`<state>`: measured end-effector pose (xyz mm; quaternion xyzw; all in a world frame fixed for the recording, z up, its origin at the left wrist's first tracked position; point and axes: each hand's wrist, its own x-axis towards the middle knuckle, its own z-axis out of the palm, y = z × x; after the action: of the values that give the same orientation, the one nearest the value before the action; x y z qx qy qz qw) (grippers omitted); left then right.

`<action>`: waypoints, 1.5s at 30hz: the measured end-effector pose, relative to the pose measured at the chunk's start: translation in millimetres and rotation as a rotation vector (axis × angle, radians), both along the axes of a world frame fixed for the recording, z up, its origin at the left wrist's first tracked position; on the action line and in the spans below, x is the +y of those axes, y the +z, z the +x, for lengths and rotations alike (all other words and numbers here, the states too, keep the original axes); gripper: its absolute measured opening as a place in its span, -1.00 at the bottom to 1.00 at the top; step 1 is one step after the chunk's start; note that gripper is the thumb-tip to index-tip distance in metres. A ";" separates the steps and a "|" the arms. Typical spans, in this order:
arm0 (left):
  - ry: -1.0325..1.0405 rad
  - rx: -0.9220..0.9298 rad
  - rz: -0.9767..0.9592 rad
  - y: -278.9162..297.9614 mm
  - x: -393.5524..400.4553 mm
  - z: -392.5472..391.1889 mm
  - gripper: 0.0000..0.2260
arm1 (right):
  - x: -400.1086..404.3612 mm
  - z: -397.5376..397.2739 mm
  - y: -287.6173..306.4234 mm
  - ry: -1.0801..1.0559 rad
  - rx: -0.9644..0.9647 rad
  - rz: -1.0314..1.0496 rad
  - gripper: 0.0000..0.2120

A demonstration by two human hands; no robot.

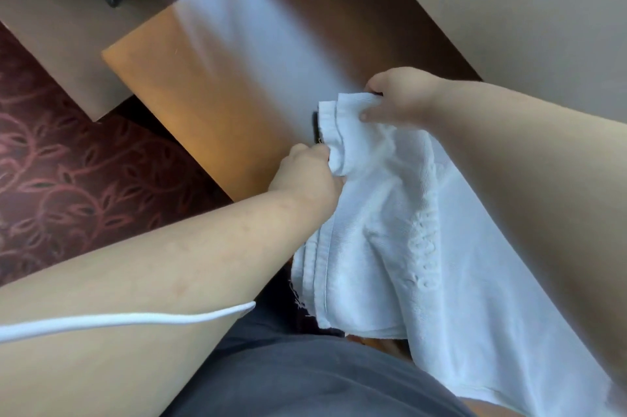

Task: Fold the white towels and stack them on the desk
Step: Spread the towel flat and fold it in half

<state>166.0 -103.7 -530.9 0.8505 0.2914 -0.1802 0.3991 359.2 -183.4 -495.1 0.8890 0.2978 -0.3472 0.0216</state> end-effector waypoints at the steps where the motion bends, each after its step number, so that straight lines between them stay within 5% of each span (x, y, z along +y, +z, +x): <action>1: 0.007 -0.056 -0.020 2.9 -1.2 1.7 -0.81 | -0.5 0.7 1.4 -0.024 0.011 0.047 -0.79; 7: 0.176 -0.264 -0.232 11.8 22.0 28.4 -0.81 | -8.2 15.7 9.9 -0.379 -0.011 0.329 -0.83; 11: 0.095 -0.033 -0.311 4.8 52.8 35.6 -0.50 | -15.5 32.7 1.0 -0.632 -0.070 0.439 -0.79; 14: -0.200 0.147 -0.276 -8.4 63.5 15.0 -0.60 | -17.2 40.9 -7.2 -0.768 -0.116 0.463 -0.72; 16: -0.188 0.121 -0.230 -12.7 76.1 6.6 -0.72 | -14.8 44.8 -10.1 -0.799 -0.137 0.451 -0.70; 21: -0.065 0.001 -0.018 -9.3 117.2 20.3 -0.68 | -1.1 52.1 -9.2 -0.675 -0.191 0.387 -0.64; 25: -0.061 -0.049 0.054 -11.7 124.5 19.6 -0.59 | 15.9 51.4 -6.5 -0.324 -0.402 0.259 -0.45; 28: -0.018 -0.115 0.044 -14.7 116.8 9.6 -0.51 | 32.4 47.3 -6.3 -0.098 -0.448 0.247 -0.55; 38: -0.170 -0.081 0.277 -5.6 99.0 18.9 -0.52 | 60.4 95.0 -6.9 0.126 -0.347 -0.076 -0.71; 45: -0.130 -0.219 0.007 -5.5 93.6 158.5 -0.56 | 48.9 101.7 -4.9 0.126 -0.358 0.018 -0.87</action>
<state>324.4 -10.1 -536.4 0.8835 0.1909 -0.1109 0.4131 460.9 -134.5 -500.0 0.9164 0.3471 -0.1790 0.0881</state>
